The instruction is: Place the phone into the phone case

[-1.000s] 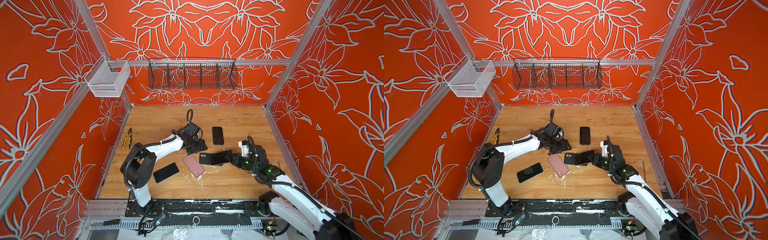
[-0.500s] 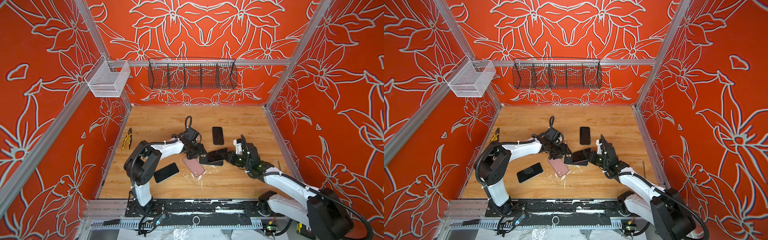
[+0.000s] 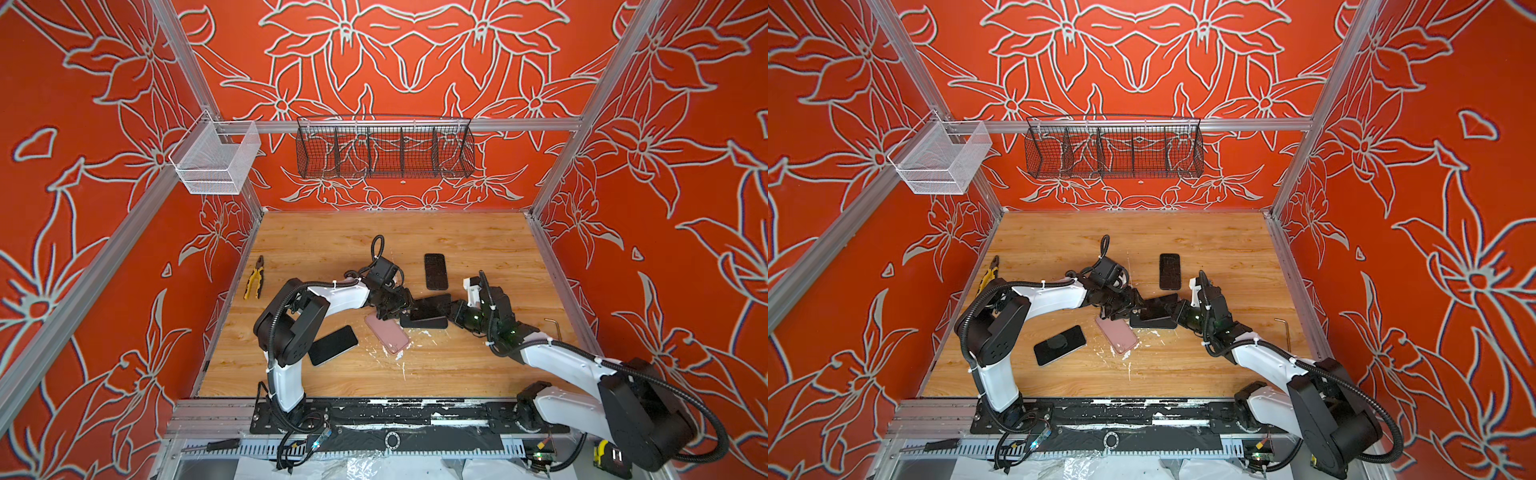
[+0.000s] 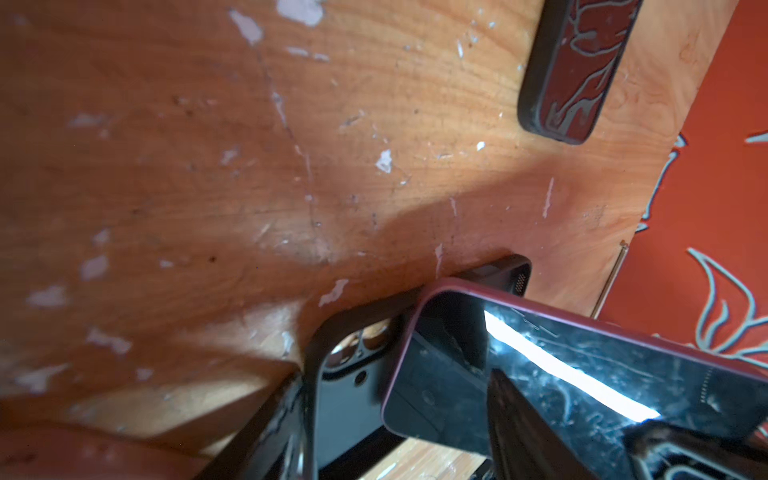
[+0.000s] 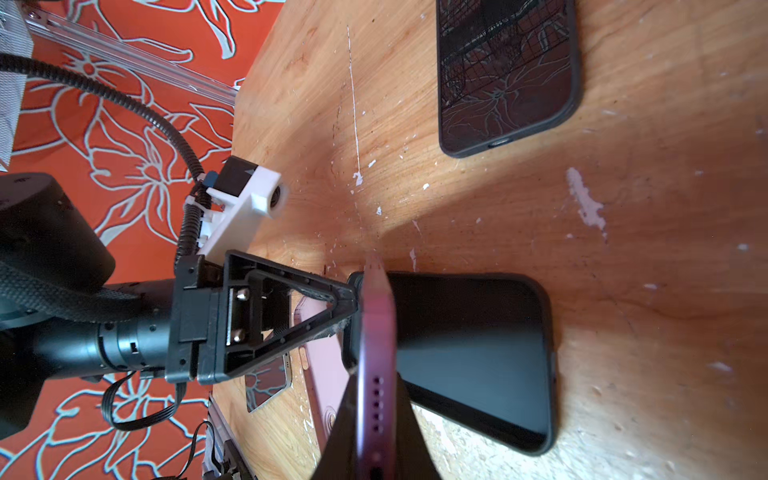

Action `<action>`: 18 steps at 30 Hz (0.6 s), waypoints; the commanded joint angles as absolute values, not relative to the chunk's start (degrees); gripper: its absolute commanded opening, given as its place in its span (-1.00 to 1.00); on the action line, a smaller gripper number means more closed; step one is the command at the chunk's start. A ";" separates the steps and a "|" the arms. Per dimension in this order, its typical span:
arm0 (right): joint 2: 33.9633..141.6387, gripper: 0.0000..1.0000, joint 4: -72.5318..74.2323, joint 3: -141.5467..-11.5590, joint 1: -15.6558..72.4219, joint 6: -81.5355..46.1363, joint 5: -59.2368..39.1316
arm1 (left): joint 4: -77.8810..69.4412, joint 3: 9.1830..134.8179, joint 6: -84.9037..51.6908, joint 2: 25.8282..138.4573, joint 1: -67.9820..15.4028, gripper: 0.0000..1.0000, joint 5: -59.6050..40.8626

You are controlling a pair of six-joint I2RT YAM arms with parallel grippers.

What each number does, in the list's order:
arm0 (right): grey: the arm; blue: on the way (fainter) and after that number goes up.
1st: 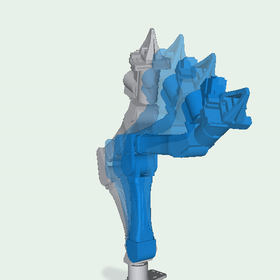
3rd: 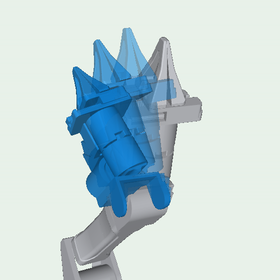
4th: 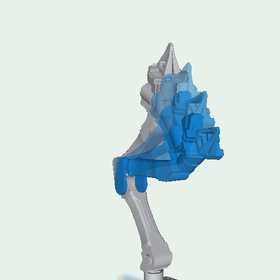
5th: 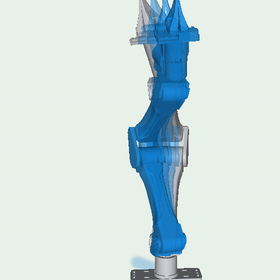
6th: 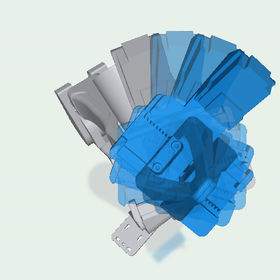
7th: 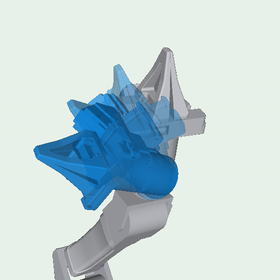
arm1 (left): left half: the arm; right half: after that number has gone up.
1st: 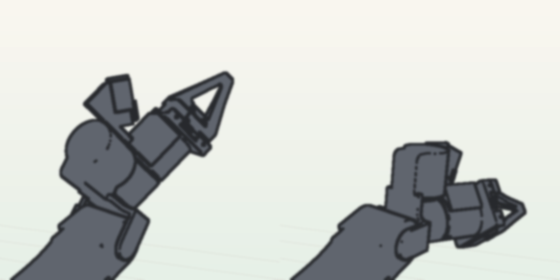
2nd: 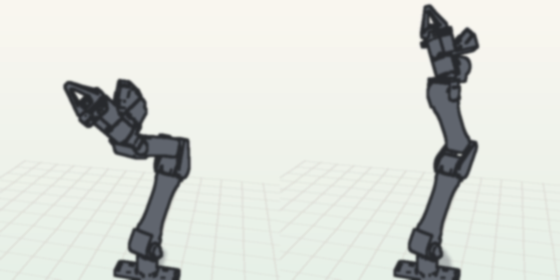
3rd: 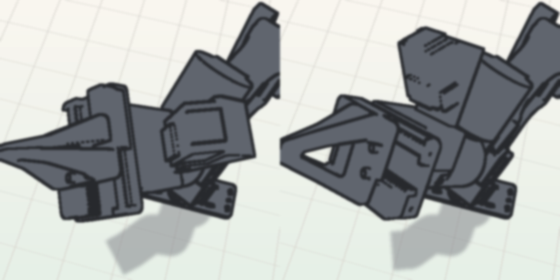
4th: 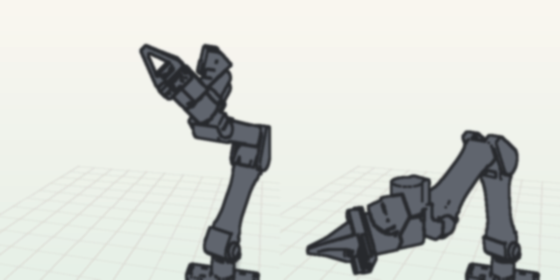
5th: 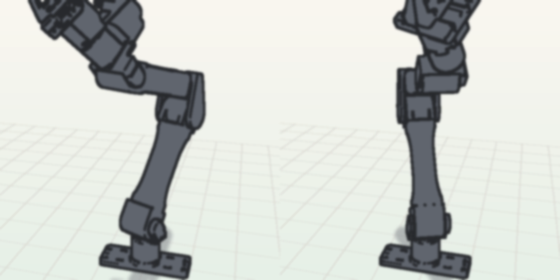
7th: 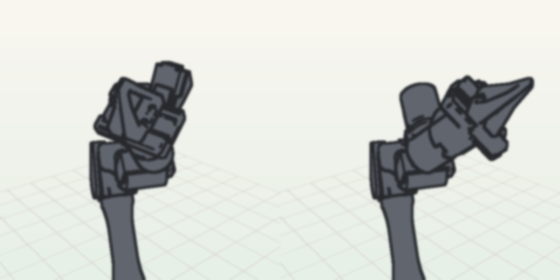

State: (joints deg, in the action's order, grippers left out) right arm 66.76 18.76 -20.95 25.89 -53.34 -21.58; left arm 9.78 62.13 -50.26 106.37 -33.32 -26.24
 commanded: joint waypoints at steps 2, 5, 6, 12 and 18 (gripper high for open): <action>65.76 -1.00 18.54 -19.51 26.28 -54.58 -21.46 | 7.81 61.14 -52.00 107.12 -33.05 0.35 -27.86; 65.48 -1.00 14.67 -20.22 26.28 -53.85 -21.54 | 6.86 60.32 -52.63 106.70 -33.05 0.35 -28.21; 65.57 -1.00 13.29 -20.63 26.27 -53.45 -21.82 | 6.65 60.19 -52.72 106.70 -33.09 0.35 -28.29; 63.73 -1.00 1.73 -25.31 26.08 -50.30 -23.27 | 6.68 59.84 -52.65 106.82 -33.05 0.35 -27.95; 64.32 -1.00 -0.82 -28.29 25.23 -49.65 -27.28 | 5.94 60.18 -52.82 107.56 -32.97 0.35 -28.37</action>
State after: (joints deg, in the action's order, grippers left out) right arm 64.14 2.55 -26.28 25.56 -50.87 -24.51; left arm 6.46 60.71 -52.40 106.37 -33.15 -27.86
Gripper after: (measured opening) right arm 0.105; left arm 0.676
